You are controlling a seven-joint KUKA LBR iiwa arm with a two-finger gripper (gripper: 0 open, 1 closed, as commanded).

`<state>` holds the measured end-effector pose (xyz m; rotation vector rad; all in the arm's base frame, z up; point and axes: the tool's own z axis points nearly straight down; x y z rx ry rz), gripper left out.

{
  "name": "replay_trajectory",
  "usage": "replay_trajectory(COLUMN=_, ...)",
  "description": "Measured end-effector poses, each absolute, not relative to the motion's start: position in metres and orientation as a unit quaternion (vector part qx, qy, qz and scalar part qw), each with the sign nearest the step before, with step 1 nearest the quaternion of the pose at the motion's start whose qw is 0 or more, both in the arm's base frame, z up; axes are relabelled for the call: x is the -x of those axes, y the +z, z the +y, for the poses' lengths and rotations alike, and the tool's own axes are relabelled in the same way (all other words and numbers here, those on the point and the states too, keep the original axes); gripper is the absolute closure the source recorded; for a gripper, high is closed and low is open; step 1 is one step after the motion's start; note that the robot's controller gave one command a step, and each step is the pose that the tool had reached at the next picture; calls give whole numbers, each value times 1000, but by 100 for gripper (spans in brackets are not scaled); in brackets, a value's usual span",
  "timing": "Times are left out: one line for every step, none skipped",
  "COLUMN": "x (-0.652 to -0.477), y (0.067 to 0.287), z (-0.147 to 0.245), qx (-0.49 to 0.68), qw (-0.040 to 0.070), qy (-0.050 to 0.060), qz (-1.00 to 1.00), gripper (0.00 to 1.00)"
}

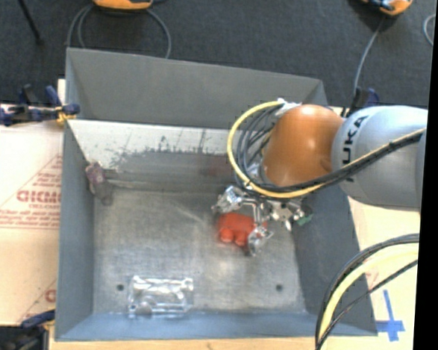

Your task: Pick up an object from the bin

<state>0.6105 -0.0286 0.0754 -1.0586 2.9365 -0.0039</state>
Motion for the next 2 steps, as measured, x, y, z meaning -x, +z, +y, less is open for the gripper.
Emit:
replay_trajectory(x=-612, y=77, z=-28, qx=337, qw=11, qy=-1, qz=941, gripper=100)
replay_trajectory(x=-599, y=241, z=-61, qx=443, qw=5, qy=-3, qz=896, gripper=100)
